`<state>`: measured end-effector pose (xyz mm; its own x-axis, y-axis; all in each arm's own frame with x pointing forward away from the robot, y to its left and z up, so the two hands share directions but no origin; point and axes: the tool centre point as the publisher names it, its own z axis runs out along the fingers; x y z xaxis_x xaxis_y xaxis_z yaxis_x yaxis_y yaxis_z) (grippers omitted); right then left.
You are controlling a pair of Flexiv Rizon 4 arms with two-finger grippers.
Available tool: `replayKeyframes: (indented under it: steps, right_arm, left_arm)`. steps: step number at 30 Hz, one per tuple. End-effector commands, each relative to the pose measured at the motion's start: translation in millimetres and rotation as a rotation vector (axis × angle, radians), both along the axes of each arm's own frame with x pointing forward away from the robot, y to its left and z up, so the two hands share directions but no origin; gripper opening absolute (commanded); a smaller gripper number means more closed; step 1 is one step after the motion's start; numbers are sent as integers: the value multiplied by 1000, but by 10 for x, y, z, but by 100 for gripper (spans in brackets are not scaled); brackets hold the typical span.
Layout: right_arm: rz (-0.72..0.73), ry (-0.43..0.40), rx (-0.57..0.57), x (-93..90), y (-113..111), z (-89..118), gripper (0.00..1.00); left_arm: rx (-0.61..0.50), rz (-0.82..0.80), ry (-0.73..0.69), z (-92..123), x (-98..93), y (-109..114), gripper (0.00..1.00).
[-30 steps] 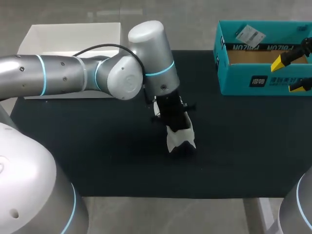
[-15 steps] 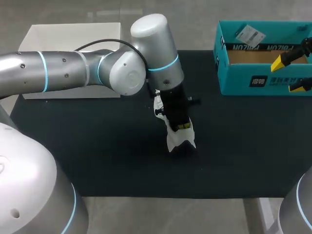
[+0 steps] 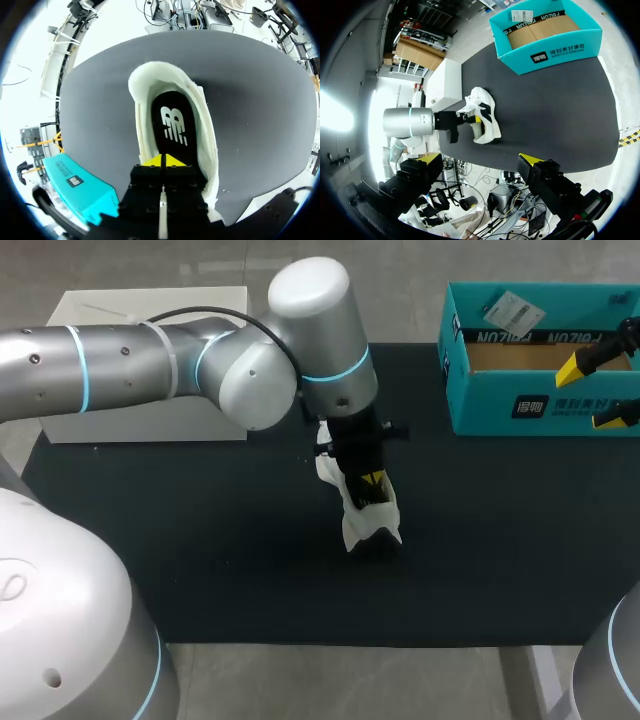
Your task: Take the shoe out of the shoebox, open the shoe tongue, remove and reinsert the insole, then place the shoe into the shoebox
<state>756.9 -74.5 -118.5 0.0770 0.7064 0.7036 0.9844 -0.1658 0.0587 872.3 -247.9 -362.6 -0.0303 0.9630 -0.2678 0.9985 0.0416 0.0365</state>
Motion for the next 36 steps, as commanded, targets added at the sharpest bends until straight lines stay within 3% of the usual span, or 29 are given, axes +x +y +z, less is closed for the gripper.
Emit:
replayKeyframes:
  steps: [1, 5, 13, 18, 20, 24, 25, 36]
  right_arm:
    - [-2, 1, -2, 0, 5, -6, 100]
    - [-2, 1, -2, 0, 5, -6, 100]
    - [-2, 1, -2, 0, 5, -6, 100]
    - [-2, 1, -2, 0, 5, -6, 100]
    - [-2, 1, -2, 0, 5, -6, 100]
    - [-2, 1, -2, 0, 5, -6, 100]
    - [-2, 1, -2, 0, 5, -6, 100]
    - [-2, 1, -2, 0, 5, -6, 100]
  left_arm:
    - [17, 7, -6, 72, 112, -51, 0]
    - [52, 14, -13, 37, 160, -58, 0]
    - [109, 35, 33, -37, 2, 14, 0]
    - [130, 65, 44, -107, 21, 61, 0]
    - [129, 79, 39, -114, 36, 80, 11]
    - [130, 101, 27, -92, 62, 115, 46]
    - [130, 102, 26, -81, 66, 124, 59]
    - [134, 104, 21, -15, 26, 150, 62]
